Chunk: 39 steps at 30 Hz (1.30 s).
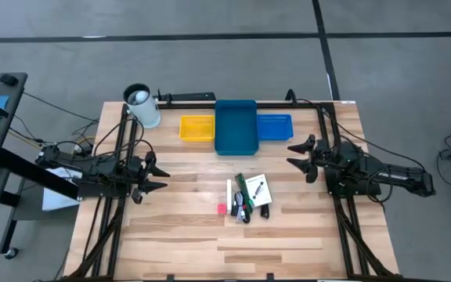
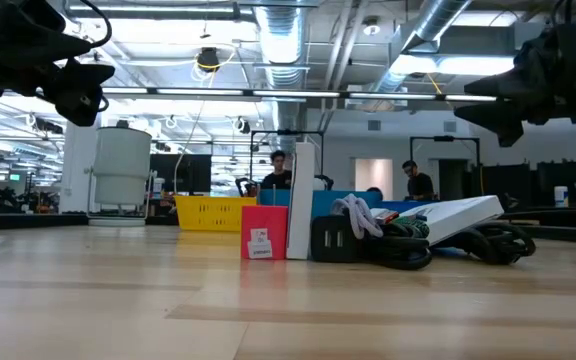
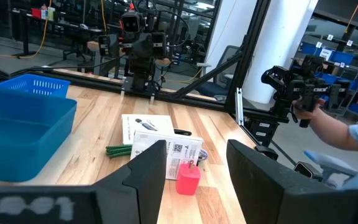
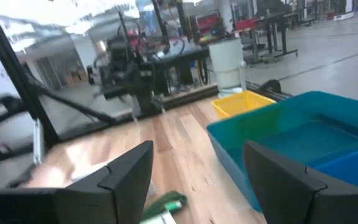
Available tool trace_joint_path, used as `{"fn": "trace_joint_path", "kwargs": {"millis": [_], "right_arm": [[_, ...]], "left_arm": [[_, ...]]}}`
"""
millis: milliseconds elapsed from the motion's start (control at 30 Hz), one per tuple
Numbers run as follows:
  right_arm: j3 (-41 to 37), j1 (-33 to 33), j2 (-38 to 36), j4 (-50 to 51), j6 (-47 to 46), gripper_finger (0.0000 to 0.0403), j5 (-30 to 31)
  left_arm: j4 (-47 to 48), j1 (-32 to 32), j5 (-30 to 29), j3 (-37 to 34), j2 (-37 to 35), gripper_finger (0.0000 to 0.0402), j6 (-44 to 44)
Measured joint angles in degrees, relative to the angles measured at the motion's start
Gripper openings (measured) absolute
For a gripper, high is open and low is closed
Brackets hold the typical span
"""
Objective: Pick and place items into bin
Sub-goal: Put the white card reader box into the large blue bin
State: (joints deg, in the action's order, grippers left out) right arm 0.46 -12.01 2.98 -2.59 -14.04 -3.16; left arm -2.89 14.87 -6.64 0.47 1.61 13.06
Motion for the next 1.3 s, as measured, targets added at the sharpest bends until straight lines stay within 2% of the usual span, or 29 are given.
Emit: {"fn": "trace_joint_path", "kwargs": {"millis": [267, 367, 533, 867, 1033, 1300], "right_arm": [[-0.01, -0.04, 0.01, -0.02, -20.37, 0.0244, 0.04], [0.01, -0.07, 0.34, 1.95, -31.45, 0.0244, 0.51], [0.01, 2.06, 5.96, 1.9, -43.98, 0.0244, 0.07], [0.01, 6.77, 22.33, 1.83, -50.53, 0.0244, -0.7], [0.01, 6.74, 25.26, 0.26, -51.52, 0.0244, -4.11], [0.01, 6.75, 25.82, 0.02, -51.54, 0.0244, -6.03]], "left_arm": [[0.01, 0.0, 0.0, 0.0, 0.01, 0.0159, 0.0], [0.0, 0.0, -0.01, 0.0, 0.02, 0.0159, 0.0], [0.0, -0.01, 0.0, 0.0, 0.02, 0.0159, 0.0], [0.02, -0.01, 0.0, 0.0, 0.0, 0.0159, 0.0], [0.02, -0.02, 0.0, 0.0, 0.0, 0.0159, 0.0], [0.02, 0.0, 0.0, 0.0, 0.0, 0.0159, 0.0]]}}
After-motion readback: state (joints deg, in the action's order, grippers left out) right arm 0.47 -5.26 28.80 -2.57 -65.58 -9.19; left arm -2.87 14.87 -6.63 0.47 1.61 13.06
